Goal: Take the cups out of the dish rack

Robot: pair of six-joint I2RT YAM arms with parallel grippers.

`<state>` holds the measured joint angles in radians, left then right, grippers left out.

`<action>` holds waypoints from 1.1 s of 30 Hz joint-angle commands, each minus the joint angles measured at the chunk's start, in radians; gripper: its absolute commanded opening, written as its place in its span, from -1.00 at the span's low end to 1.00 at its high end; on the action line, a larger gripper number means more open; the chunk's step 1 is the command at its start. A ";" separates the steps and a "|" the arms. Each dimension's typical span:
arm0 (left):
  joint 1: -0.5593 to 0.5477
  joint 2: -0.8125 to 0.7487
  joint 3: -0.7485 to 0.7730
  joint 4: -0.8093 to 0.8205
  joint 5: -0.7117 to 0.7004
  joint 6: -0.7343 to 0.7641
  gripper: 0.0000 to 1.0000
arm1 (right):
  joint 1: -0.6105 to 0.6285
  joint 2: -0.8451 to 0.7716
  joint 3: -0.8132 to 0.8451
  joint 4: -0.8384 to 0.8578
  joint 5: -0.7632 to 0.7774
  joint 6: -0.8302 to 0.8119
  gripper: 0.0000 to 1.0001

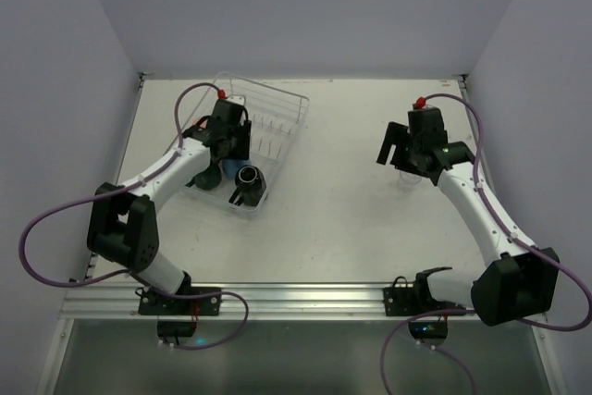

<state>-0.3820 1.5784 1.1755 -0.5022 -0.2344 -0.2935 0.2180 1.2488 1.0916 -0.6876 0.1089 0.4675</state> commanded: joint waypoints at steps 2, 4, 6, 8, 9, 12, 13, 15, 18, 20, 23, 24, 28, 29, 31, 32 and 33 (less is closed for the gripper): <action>-0.005 -0.027 0.065 0.025 -0.045 0.017 -0.65 | 0.014 -0.028 0.011 0.010 -0.018 -0.009 0.62; -0.003 -0.037 0.101 0.016 -0.065 0.025 -0.91 | 0.027 -0.023 0.014 0.008 -0.017 -0.003 0.62; -0.005 -0.044 0.133 -0.004 -0.080 0.025 -1.00 | 0.053 -0.017 0.027 0.003 -0.008 0.003 0.62; -0.003 -0.070 0.174 -0.021 -0.079 0.028 -1.00 | 0.073 -0.012 0.039 -0.006 0.001 0.014 0.62; -0.005 -0.084 0.185 -0.025 -0.075 0.028 -1.00 | 0.096 -0.009 0.044 -0.009 0.005 0.019 0.62; -0.003 -0.155 0.213 -0.035 -0.046 0.027 -1.00 | 0.129 -0.006 0.063 -0.003 -0.038 0.034 0.62; -0.005 -0.197 0.217 -0.033 -0.034 0.019 -1.00 | 0.130 -0.005 0.063 0.008 -0.075 0.042 0.62; -0.005 -0.271 0.207 0.000 0.035 0.008 -1.00 | 0.130 -0.006 0.059 0.063 -0.222 0.062 0.63; -0.005 -0.368 0.153 0.074 0.160 -0.010 -1.00 | 0.130 0.014 0.056 0.158 -0.452 0.118 0.64; -0.005 -0.411 0.104 0.111 0.220 -0.027 -1.00 | 0.130 0.035 0.063 0.207 -0.562 0.160 0.64; -0.005 -0.477 0.032 0.181 0.367 -0.067 -1.00 | 0.130 0.072 0.065 0.339 -0.754 0.273 0.64; -0.005 -0.506 0.012 0.220 0.398 -0.090 -1.00 | 0.130 0.080 0.059 0.424 -0.835 0.351 0.64; -0.005 -0.566 -0.095 0.330 0.524 -0.148 -1.00 | 0.132 0.124 0.022 0.676 -0.972 0.577 0.62; -0.005 -0.580 -0.112 0.364 0.558 -0.162 -1.00 | 0.132 0.129 0.008 0.821 -0.991 0.624 0.62; -0.005 -0.593 -0.163 0.404 0.593 -0.194 -1.00 | 0.130 0.144 -0.045 0.984 -1.034 0.796 0.61; -0.003 -0.604 -0.177 0.433 0.615 -0.206 -1.00 | 0.130 0.155 -0.059 1.137 -1.048 0.848 0.61; -0.005 -0.607 -0.200 0.447 0.622 -0.223 -1.00 | 0.132 0.167 -0.070 1.205 -1.061 0.938 0.61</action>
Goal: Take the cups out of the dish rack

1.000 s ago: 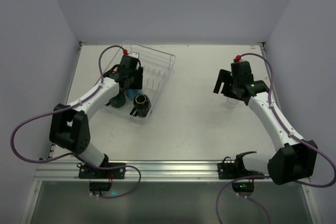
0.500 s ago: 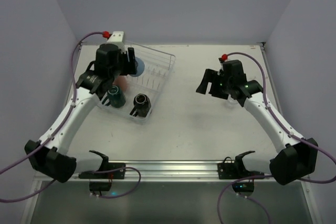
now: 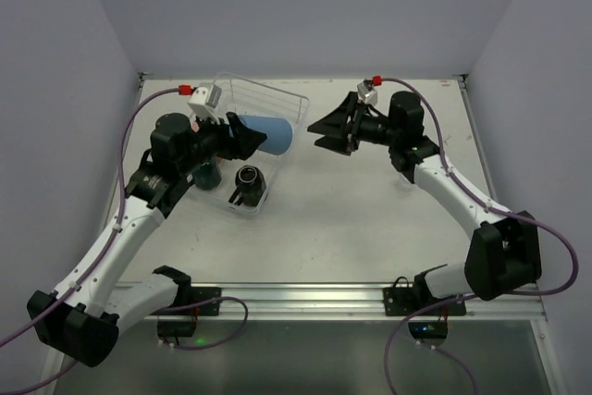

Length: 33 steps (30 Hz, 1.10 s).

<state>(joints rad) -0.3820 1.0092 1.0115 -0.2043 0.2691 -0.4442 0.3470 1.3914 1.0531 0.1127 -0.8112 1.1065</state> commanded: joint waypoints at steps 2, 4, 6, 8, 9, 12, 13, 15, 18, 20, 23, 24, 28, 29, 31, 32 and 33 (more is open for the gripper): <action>-0.005 -0.047 -0.048 0.173 0.136 -0.083 -1.00 | 0.007 0.061 -0.042 0.500 -0.166 0.351 0.59; -0.005 -0.049 -0.057 0.183 0.148 -0.100 -1.00 | 0.010 0.077 -0.045 0.513 -0.174 0.368 0.58; -0.005 -0.049 -0.060 0.186 0.160 -0.108 -1.00 | 0.018 0.098 -0.051 0.550 -0.180 0.384 0.56; -0.005 -0.050 -0.070 0.186 0.163 -0.113 -1.00 | 0.032 0.116 -0.059 0.603 -0.192 0.403 0.54; -0.005 -0.052 -0.071 0.189 0.168 -0.117 -1.00 | 0.036 0.135 -0.064 0.625 -0.197 0.427 0.54; -0.003 -0.055 -0.079 0.224 0.177 -0.128 -1.00 | 0.049 0.165 -0.077 0.714 -0.200 0.473 0.51; -0.003 -0.058 -0.082 0.226 0.180 -0.133 -1.00 | 0.052 0.173 -0.077 0.738 -0.203 0.487 0.50; -0.006 -0.063 -0.097 0.240 0.191 -0.145 -1.00 | 0.061 0.199 -0.079 0.872 -0.216 0.565 0.47; -0.006 -0.067 -0.125 0.261 0.208 -0.165 -1.00 | 0.075 0.268 -0.064 1.109 -0.226 0.718 0.43; -0.006 -0.067 -0.143 0.301 0.237 -0.189 -1.00 | 0.084 0.333 -0.047 1.274 -0.226 0.795 0.37; -0.006 -0.060 -0.175 0.347 0.271 -0.215 -1.00 | 0.096 0.409 -0.007 1.444 -0.210 0.924 0.05; -0.006 -0.058 -0.180 0.355 0.275 -0.220 -1.00 | 0.101 0.425 0.011 1.473 -0.209 0.970 -0.10; -0.006 -0.046 -0.194 0.407 0.326 -0.241 -0.68 | 0.104 0.465 0.021 1.535 -0.201 1.015 -1.00; -0.005 -0.041 -0.195 0.416 0.328 -0.246 -0.30 | 0.103 0.463 0.021 1.533 -0.203 1.006 -1.00; -0.006 -0.050 -0.182 0.387 0.303 -0.237 0.70 | 0.096 0.454 0.007 1.494 -0.209 0.983 -1.00; -0.006 -0.055 -0.166 0.355 0.279 -0.191 0.97 | 0.092 0.433 -0.004 1.465 -0.215 0.934 -1.00; -0.005 -0.063 -0.147 0.312 0.242 -0.157 1.00 | 0.086 0.420 -0.025 1.432 -0.221 0.909 -1.00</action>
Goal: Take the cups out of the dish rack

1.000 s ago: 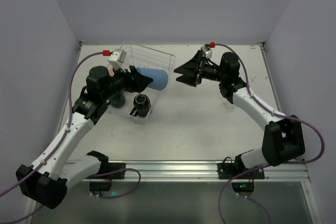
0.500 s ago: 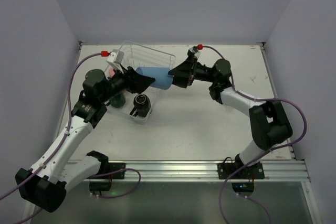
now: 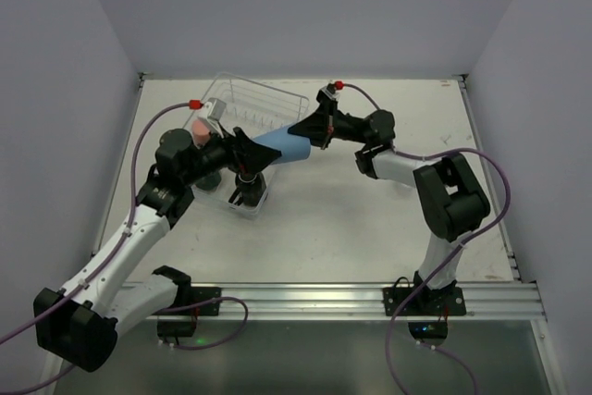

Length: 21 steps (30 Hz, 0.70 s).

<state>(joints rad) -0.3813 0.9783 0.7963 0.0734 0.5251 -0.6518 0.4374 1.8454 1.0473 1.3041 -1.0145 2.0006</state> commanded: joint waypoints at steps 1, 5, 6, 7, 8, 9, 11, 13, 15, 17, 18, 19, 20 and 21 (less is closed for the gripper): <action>-0.005 -0.045 0.120 -0.063 -0.111 0.079 1.00 | -0.021 -0.047 -0.033 0.186 -0.027 -0.014 -1.00; -0.005 -0.076 0.259 -0.296 -0.472 0.237 1.00 | -0.086 -0.132 -0.118 0.010 -0.048 -0.193 -1.00; -0.005 -0.076 0.280 -0.331 -0.553 0.247 1.00 | -0.113 -0.168 -0.145 -0.035 -0.053 -0.227 -1.00; -0.005 -0.063 0.305 -0.398 -0.712 0.260 1.00 | -0.127 -0.188 -0.156 -0.151 -0.056 -0.268 -1.00; -0.004 -0.052 0.345 -0.424 -0.773 0.268 1.00 | -0.138 -0.211 -0.167 -0.229 -0.058 -0.378 -1.00; -0.004 -0.038 0.362 -0.452 -0.830 0.274 1.00 | -0.149 -0.269 -0.161 -0.343 -0.049 -0.457 -1.00; -0.002 0.031 0.414 -0.524 -0.908 0.299 1.00 | -0.163 -0.339 -0.065 -0.866 0.009 -0.840 -1.00; 0.005 0.120 0.445 -0.602 -0.929 0.290 1.00 | -0.143 -0.393 0.063 -1.453 0.309 -1.119 -1.00; 0.016 0.186 0.454 -0.619 -0.898 0.284 1.00 | -0.134 -0.394 0.169 -1.616 0.516 -1.295 -1.00; 0.041 0.210 0.442 -0.606 -0.870 0.267 1.00 | -0.135 -0.376 0.241 -1.765 0.632 -1.371 -1.00; 0.060 0.224 0.428 -0.583 -0.841 0.259 1.00 | -0.134 -0.359 0.269 -1.825 0.693 -1.399 -1.00; 0.070 0.230 0.420 -0.569 -0.824 0.253 1.00 | -0.134 -0.329 0.290 -1.909 0.799 -1.439 -1.00; 0.077 0.240 0.417 -0.560 -0.809 0.250 1.00 | -0.132 -0.315 0.319 -1.942 0.853 -1.453 -1.00; 0.085 0.249 0.419 -0.555 -0.794 0.251 1.00 | -0.134 -0.301 0.330 -1.976 0.899 -1.462 -1.00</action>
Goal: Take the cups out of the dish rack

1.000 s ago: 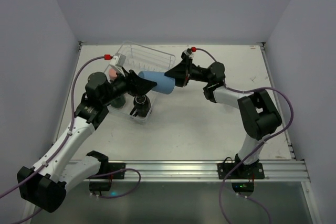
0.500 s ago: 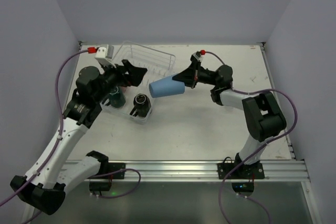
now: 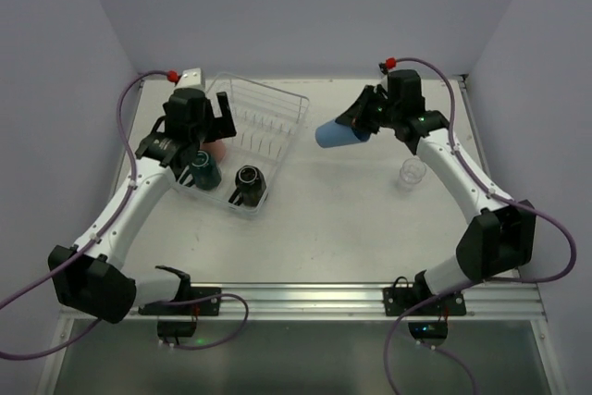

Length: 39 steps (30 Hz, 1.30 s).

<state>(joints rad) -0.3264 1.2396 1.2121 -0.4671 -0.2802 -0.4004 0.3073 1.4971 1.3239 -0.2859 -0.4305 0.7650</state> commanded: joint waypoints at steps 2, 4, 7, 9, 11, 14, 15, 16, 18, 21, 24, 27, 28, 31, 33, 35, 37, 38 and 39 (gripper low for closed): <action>0.047 0.012 0.012 -0.012 0.019 -0.011 1.00 | -0.002 0.078 0.057 -0.432 0.421 -0.254 -1.00; 0.064 0.021 0.015 -0.004 0.015 -0.014 1.00 | 0.000 0.101 0.060 -0.470 0.470 -0.273 -1.00; 0.093 0.031 0.024 -0.001 0.004 -0.009 1.00 | 0.010 0.130 0.058 -0.492 0.538 -0.296 -1.00; 0.111 0.050 0.033 -0.008 0.001 -0.002 1.00 | 0.022 0.150 0.061 -0.501 0.578 -0.302 -1.00; 0.125 0.069 0.055 -0.022 0.001 0.005 1.00 | 0.035 0.166 0.070 -0.524 0.631 -0.305 -1.00; 0.142 0.104 0.076 -0.045 0.004 0.009 1.00 | 0.052 0.190 0.078 -0.541 0.648 -0.309 -1.00; 0.148 0.112 0.075 -0.042 0.013 0.015 1.00 | 0.059 0.196 0.080 -0.544 0.662 -0.308 -1.00; 0.153 0.115 0.075 -0.041 0.015 0.015 1.00 | 0.062 0.198 0.083 -0.544 0.665 -0.309 -1.00; 0.164 0.130 0.075 -0.039 0.019 0.014 1.00 | 0.069 0.212 0.087 -0.549 0.664 -0.309 -1.00; 0.178 0.158 0.078 -0.044 0.036 0.014 1.00 | 0.081 0.224 0.093 -0.558 0.671 -0.306 -1.00; 0.190 0.182 0.079 -0.044 0.053 0.011 1.00 | 0.092 0.233 0.095 -0.561 0.688 -0.306 -0.97; 0.197 0.202 0.081 -0.030 0.075 0.024 1.00 | 0.098 0.235 0.089 -0.559 0.694 -0.303 -0.70; 0.197 0.208 0.086 -0.031 0.073 0.029 1.00 | 0.098 0.232 0.084 -0.558 0.696 -0.303 -0.61; 0.199 0.238 0.098 -0.034 0.075 0.044 1.00 | 0.108 0.212 0.072 -0.546 0.687 -0.300 -0.11; 0.199 0.257 0.098 -0.022 0.082 0.052 1.00 | 0.113 0.190 0.069 -0.541 0.682 -0.297 0.13; 0.199 0.280 0.112 -0.024 0.072 0.055 1.00 | 0.121 0.172 0.070 -0.544 0.679 -0.297 0.28; 0.201 0.296 0.121 -0.024 0.070 0.060 1.00 | 0.124 0.158 0.074 -0.550 0.673 -0.296 0.36; 0.201 0.311 0.133 -0.031 0.065 0.061 1.00 | 0.128 0.149 0.075 -0.553 0.673 -0.296 0.37; 0.201 0.317 0.136 -0.033 0.062 0.061 1.00 | 0.130 0.131 0.072 -0.559 0.673 -0.294 0.40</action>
<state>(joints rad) -0.1368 1.5394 1.2953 -0.5026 -0.2131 -0.3717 0.4271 1.7119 1.3796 -0.8288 0.2260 0.4675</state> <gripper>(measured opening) 0.997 0.688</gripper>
